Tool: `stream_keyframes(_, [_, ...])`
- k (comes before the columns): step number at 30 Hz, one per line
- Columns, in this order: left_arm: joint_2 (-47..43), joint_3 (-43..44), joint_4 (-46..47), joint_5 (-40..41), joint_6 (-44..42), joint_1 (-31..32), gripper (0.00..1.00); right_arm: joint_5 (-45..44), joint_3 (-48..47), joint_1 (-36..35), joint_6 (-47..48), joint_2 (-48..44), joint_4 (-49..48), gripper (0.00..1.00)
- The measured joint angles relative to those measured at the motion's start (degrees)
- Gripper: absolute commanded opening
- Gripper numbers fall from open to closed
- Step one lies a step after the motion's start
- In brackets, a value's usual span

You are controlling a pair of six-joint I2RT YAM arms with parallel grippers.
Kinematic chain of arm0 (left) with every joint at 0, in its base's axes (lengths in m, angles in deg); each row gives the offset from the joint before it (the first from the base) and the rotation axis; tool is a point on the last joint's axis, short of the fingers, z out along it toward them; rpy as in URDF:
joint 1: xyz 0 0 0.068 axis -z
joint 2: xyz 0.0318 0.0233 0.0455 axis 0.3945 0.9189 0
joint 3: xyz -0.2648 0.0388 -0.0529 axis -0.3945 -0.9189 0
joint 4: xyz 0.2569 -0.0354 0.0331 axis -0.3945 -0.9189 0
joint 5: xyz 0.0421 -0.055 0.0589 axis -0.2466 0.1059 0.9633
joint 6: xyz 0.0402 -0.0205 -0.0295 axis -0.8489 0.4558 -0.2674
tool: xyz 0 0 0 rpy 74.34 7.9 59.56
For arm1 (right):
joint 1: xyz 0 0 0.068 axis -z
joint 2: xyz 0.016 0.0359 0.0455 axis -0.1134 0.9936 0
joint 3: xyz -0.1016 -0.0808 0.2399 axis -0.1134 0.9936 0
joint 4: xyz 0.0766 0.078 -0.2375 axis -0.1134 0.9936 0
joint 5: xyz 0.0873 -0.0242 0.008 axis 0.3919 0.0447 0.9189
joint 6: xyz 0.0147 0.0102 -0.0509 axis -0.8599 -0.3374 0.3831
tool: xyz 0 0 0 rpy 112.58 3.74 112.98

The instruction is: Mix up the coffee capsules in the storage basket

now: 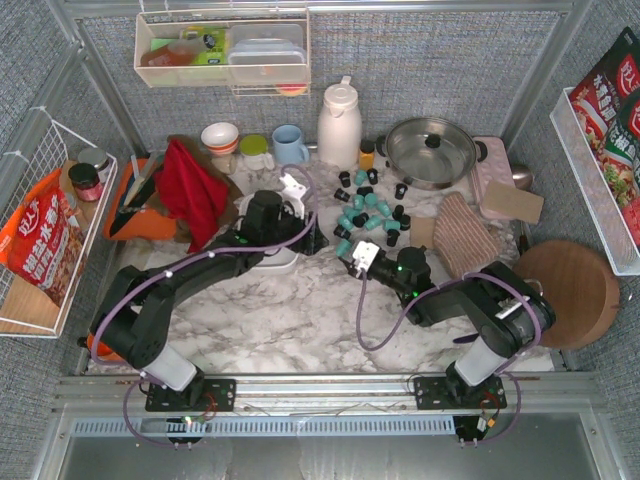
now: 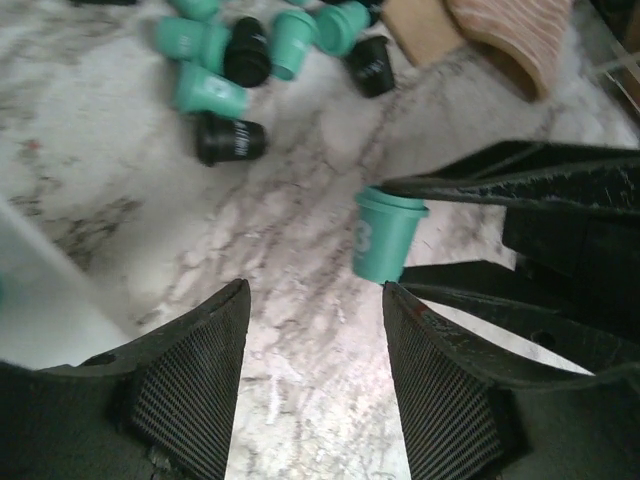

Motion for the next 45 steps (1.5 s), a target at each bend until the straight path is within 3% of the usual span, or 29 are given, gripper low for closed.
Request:
stream_keyframes(7, [2.6,-0.5,1.9,-4.7,-0.9,3.9,0.62,4.5,0.7,-0.3,3.0,-1.1,-5.7,0.46])
stream_keyframes(18, [4.0,-0.6,6.6,-4.4,2.0,4.5,0.57,5.8,1.0,-0.3,4.4,-1.7,-6.6,0.46])
stream_keyframes(22, [4.0,-1.3,8.5,-4.5,2.6,5.0,0.41,6.7,1.0,-0.4,4.3,-1.8,-6.6,0.46])
stream_keyframes(24, [4.0,-1.4,9.3,-4.9,3.2,5.1,0.33,6.6,1.0,-0.4,4.2,-1.8,-6.6,0.49])
stream_keyframes(27, [4.2,-1.4,9.7,-5.6,3.2,5.1,0.19,6.3,1.0,-0.4,3.7,-1.8,-6.4,0.64])
stream_keyframes(31, [4.1,-1.8,10.1,-3.9,3.2,5.0,0.17,6.7,0.8,-0.5,3.3,-1.8,-6.5,0.76])
stream_keyframes(36, [1.7,-2.5,9.7,0.1,3.6,3.4,0.17,5.5,0.0,-0.2,2.5,-1.8,-5.3,0.79])
stream_keyframes(41, [-0.1,-2.0,5.0,8.6,4.7,-1.0,0.18,-1.6,-3.8,0.5,-2.4,-3.4,1.9,0.73])
stream_keyframes(45, [0.3,0.2,-2.4,17.9,5.2,-4.4,0.20,-9.1,-13.3,2.3,-10.1,-6.1,18.2,0.64])
